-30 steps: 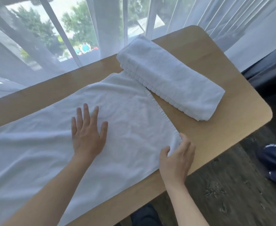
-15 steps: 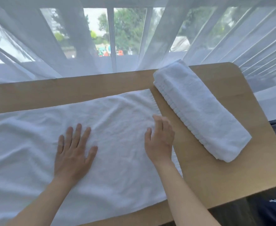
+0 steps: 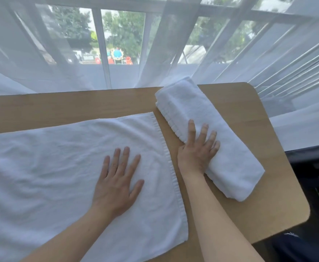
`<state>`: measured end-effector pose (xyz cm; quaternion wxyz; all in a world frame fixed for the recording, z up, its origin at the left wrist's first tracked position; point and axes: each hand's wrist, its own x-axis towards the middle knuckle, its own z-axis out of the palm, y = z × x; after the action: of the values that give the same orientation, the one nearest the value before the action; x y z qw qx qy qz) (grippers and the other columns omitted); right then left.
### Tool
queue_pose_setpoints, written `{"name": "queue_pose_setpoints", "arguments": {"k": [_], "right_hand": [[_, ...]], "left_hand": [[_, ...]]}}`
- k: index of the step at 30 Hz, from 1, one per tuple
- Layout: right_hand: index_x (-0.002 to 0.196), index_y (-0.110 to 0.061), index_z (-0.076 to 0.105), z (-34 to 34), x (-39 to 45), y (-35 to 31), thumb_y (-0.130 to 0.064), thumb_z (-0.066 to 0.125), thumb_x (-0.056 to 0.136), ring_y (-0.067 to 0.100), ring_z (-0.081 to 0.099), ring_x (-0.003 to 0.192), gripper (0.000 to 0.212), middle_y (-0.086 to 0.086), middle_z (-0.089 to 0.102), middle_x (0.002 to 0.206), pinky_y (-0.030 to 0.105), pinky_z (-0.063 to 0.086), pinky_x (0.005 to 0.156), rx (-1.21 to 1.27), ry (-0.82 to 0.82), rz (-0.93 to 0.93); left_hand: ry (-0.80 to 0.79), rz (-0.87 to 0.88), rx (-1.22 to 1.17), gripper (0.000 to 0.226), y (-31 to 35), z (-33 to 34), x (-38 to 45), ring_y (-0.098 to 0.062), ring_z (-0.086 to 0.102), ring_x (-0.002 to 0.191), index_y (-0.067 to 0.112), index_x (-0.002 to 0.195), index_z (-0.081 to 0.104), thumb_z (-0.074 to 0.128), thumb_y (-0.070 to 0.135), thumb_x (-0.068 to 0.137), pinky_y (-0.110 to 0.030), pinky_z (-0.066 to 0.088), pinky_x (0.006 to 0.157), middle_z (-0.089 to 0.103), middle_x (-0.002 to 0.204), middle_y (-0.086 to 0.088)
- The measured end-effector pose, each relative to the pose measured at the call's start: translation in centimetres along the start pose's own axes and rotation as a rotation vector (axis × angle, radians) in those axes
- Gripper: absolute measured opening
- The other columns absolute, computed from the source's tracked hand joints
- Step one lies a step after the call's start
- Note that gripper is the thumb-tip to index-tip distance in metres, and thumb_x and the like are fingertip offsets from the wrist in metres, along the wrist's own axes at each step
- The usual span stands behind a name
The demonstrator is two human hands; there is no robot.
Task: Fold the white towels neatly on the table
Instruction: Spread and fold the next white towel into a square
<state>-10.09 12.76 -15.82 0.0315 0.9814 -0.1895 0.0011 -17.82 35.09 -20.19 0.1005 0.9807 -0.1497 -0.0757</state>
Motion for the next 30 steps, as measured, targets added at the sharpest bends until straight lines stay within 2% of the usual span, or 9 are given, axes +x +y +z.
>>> {"name": "queue_pose_setpoints", "arguments": {"k": [5,9,12,20,25,30], "right_hand": [[0.154,-0.036,0.03,0.3,1.7,2.0,-0.01,0.052,0.088,0.042,0.02,0.148,0.075,0.012,0.028,0.16,0.06,0.018,0.115,0.033,0.05,-0.097],[0.147,-0.042,0.017,0.5,4.2,4.3,-0.01,0.057,0.082,0.039,0.015,0.149,0.082,0.008,0.025,0.16,0.057,0.012,0.118,0.059,0.041,-0.258],[0.141,-0.043,0.018,0.5,6.1,5.3,-0.007,0.058,0.08,0.038,0.015,0.149,0.081,0.005,0.027,0.159,0.056,0.011,0.118,0.09,0.045,-0.351],[0.125,-0.025,0.046,0.7,11.5,5.9,0.004,0.058,0.072,0.032,0.016,0.15,0.061,-0.002,0.038,0.149,0.051,0.009,0.119,0.174,0.098,-0.481],[0.116,-0.028,0.032,1.0,14.3,5.9,0.009,0.055,0.069,0.033,0.018,0.149,0.064,-0.002,0.04,0.148,0.057,0.008,0.118,0.221,0.1,-0.557],[0.116,-0.025,0.033,1.4,16.1,6.4,0.011,0.058,0.066,0.036,0.02,0.147,0.066,0.001,0.041,0.145,0.058,0.008,0.118,0.227,0.118,-0.617]], "left_hand": [[0.014,0.042,0.033,0.073,1.4,0.4,1.3,-0.031,0.004,0.155,0.021,0.159,0.021,0.029,0.058,0.097,-0.056,0.015,0.121,0.009,0.168,-0.01],[0.011,0.051,0.053,0.074,2.2,0.0,2.6,-0.031,0.004,0.155,0.022,0.16,0.02,0.03,0.059,0.096,-0.055,0.015,0.121,0.009,0.168,-0.009],[0.001,0.04,0.057,0.074,2.9,-0.3,3.3,-0.031,0.005,0.155,0.022,0.16,0.02,0.03,0.058,0.096,-0.056,0.016,0.121,0.009,0.168,-0.009],[0.025,0.031,0.078,0.074,3.1,-0.2,3.5,-0.03,0.006,0.155,0.024,0.16,0.017,0.033,0.057,0.095,-0.055,0.017,0.121,0.008,0.168,-0.007],[0.037,0.03,0.097,0.075,3.0,0.1,3.7,-0.031,0.008,0.154,0.025,0.16,0.018,0.036,0.056,0.095,-0.056,0.019,0.12,0.01,0.168,-0.008],[0.055,0.036,0.099,0.075,3.2,0.0,3.9,-0.033,0.01,0.154,0.024,0.16,0.019,0.039,0.054,0.094,-0.056,0.019,0.12,0.012,0.168,-0.008]]}}
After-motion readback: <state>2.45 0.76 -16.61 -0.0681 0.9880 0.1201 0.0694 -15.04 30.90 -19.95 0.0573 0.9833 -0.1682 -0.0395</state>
